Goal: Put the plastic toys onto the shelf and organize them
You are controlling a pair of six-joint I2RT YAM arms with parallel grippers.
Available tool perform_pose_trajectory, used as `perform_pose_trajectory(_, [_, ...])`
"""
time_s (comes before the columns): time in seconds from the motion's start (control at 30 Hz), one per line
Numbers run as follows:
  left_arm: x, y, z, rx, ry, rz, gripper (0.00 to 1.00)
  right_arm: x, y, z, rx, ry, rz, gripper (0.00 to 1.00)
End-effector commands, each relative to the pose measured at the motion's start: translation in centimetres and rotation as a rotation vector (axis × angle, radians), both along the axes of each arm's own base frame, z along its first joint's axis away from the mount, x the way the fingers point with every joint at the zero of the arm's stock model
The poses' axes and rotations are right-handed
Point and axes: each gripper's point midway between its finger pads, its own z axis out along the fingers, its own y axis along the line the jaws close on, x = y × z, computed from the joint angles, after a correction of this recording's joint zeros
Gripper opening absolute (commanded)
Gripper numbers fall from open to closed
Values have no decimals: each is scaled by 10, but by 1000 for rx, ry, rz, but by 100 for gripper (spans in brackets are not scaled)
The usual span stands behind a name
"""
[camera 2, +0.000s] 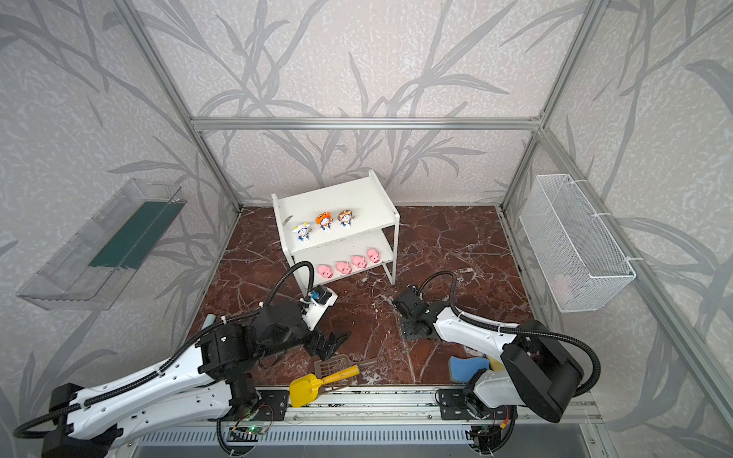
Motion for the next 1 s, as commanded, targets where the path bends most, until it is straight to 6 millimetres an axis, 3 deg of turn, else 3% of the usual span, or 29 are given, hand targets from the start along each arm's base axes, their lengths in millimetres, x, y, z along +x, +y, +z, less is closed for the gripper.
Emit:
perform_pose_trajectory(0.0, [1,1,3,-15,-28,0,99,5,-7,8,-28,-26,-31,78])
perform_pose_trajectory(0.23, [0,-2,3,-17,-26,-9,99,-10,-16,18,44,-49,-79,78])
perform_pose_trajectory(0.4, [0,-2,3,-17,-24,-12,99,-2,-31,34,80,-163,-149,78])
perform_pose_trajectory(0.53, [-1,0,5,-25,-28,-9,99,3,-42,29,48,-135,-192,78])
perform_pose_trajectory(0.77, [-2,2,9,-36,-36,-2,99,9,-37,17,13,-91,-157,78])
perform_pose_trajectory(0.97, [-2,2,10,-39,-43,-3,99,6,-14,10,72,-12,-63,78])
